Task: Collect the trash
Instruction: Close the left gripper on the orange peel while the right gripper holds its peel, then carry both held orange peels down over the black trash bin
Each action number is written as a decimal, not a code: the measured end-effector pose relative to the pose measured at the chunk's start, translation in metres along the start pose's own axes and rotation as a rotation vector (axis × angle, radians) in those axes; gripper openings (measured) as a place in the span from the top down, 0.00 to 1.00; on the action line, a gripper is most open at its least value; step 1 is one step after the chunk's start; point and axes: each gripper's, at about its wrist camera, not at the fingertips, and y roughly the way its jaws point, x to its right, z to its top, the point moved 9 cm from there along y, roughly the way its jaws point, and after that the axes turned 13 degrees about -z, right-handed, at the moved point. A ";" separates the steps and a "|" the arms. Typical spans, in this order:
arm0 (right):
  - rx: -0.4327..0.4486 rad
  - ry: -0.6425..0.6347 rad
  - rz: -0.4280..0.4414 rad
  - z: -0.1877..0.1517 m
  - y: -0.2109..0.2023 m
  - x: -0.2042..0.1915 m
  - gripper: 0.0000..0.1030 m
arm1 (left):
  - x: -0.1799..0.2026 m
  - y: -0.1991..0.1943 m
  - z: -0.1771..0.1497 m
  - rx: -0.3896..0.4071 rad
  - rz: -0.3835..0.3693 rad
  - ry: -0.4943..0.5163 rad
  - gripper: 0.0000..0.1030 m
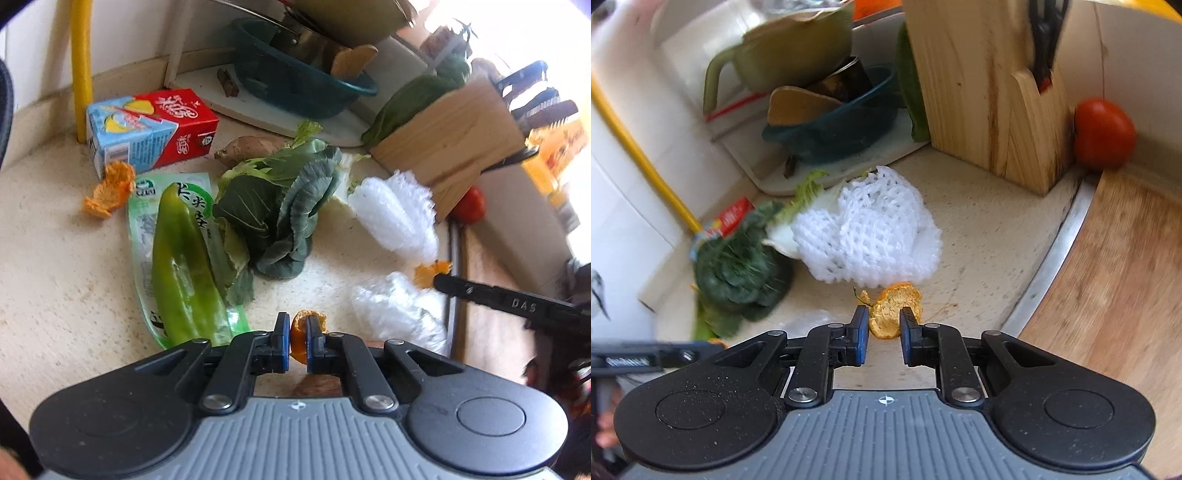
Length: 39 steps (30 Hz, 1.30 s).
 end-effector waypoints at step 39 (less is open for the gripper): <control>0.039 -0.128 0.339 0.000 -0.058 -0.161 0.77 | -0.011 -0.121 -0.008 0.238 0.091 0.012 0.93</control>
